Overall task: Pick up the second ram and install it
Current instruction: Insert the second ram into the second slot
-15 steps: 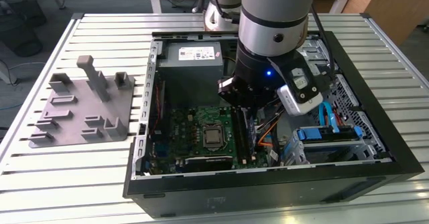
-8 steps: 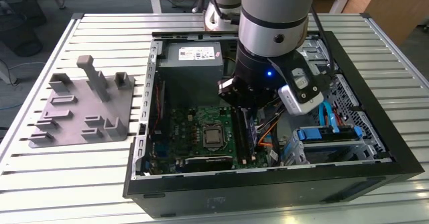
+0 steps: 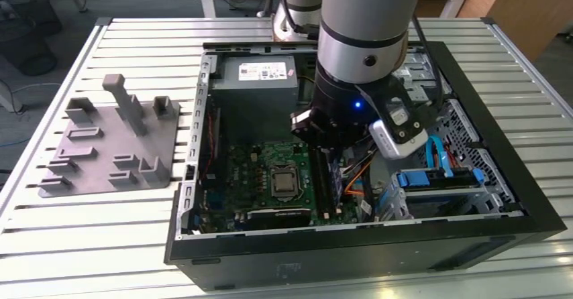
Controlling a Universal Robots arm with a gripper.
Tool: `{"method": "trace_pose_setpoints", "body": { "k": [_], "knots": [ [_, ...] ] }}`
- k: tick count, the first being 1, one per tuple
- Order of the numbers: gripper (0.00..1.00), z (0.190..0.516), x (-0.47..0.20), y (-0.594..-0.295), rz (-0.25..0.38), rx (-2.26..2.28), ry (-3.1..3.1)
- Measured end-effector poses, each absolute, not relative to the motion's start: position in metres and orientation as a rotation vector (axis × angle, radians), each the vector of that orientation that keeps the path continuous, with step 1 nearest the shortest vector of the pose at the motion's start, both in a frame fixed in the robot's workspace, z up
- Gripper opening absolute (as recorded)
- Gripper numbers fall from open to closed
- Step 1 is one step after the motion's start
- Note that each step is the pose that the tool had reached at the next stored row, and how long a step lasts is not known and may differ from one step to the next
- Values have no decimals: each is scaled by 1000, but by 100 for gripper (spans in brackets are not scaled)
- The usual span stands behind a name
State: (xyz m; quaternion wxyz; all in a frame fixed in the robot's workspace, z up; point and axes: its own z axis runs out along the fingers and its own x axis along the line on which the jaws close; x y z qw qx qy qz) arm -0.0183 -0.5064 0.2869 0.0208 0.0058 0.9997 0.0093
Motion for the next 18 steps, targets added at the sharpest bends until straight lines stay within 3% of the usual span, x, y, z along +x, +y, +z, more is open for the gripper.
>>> {"method": "trace_pose_setpoints", "body": {
  "k": [18],
  "knots": [
    [14,275,-18,-506,29,18,3100]
  ]
}}
